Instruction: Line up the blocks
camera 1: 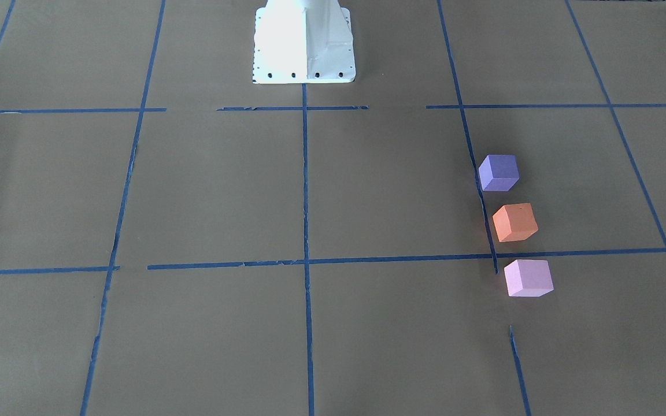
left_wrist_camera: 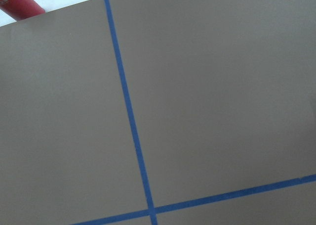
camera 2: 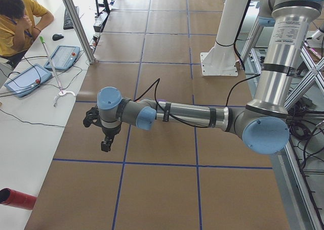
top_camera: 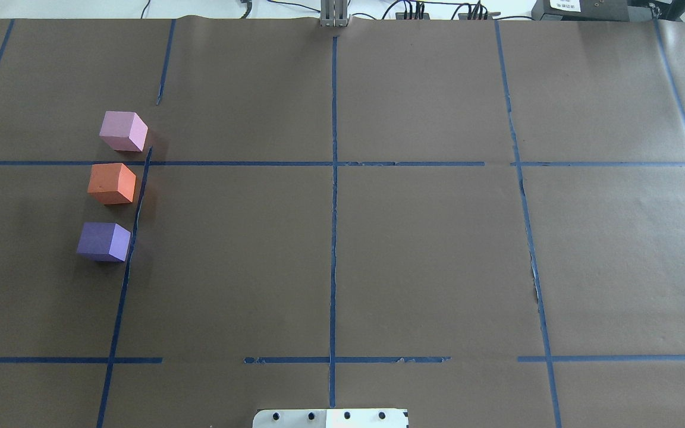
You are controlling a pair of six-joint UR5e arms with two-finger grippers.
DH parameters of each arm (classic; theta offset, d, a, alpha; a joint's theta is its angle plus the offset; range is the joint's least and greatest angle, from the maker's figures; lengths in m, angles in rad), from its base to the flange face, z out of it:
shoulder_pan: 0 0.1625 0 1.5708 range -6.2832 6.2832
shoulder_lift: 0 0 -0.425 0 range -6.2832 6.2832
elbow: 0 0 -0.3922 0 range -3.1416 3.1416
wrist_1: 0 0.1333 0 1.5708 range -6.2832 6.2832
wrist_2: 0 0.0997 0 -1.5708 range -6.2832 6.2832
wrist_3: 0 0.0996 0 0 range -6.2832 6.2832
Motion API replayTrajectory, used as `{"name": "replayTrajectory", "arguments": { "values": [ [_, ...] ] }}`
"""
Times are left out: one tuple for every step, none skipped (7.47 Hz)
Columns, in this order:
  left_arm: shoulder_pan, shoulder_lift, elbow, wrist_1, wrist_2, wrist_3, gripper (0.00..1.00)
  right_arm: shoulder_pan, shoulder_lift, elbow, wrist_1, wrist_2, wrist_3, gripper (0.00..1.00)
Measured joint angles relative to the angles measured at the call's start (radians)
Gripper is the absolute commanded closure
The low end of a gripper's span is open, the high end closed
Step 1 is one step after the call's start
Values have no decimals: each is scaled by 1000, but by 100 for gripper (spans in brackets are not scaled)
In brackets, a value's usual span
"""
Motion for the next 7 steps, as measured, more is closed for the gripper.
{"name": "replayTrajectory", "arguments": {
  "values": [
    [-22,26,0,3,-8,35,1,0,0,0,0,0,0,0],
    [-33,48,-2,12,-11,51,0,0,0,0,0,0,0,0],
    [-35,58,-5,22,-8,56,0,0,0,0,0,0,0,0],
    [-35,62,-8,31,-2,57,0,0,0,0,0,0,0,0],
    [-36,64,-15,54,2,57,0,0,0,0,0,0,0,0],
    [-36,63,-27,96,3,56,0,0,0,0,0,0,0,0],
    [-35,62,-38,141,3,56,0,0,0,0,0,0,0,0]
  ]
}}
